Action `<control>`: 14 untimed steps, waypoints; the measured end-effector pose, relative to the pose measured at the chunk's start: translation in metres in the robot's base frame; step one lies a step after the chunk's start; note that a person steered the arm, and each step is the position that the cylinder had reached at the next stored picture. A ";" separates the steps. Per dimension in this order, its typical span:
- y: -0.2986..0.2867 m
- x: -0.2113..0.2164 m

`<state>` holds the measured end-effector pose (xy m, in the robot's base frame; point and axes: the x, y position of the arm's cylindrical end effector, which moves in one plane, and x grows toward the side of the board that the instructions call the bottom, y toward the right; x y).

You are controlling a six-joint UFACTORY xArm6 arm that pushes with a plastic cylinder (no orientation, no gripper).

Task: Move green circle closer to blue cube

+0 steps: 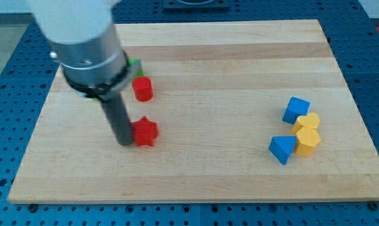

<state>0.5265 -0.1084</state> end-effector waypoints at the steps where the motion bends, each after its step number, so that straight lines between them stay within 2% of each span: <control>1: 0.058 0.021; 2: 0.031 -0.012; 4: 0.029 -0.031; 6: 0.120 -0.017; 8: 0.125 -0.035; 9: 0.167 -0.037; 10: 0.174 -0.052; 11: 0.163 -0.085; 12: 0.193 -0.033; 13: 0.184 -0.046; 14: 0.112 -0.089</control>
<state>0.4376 0.0036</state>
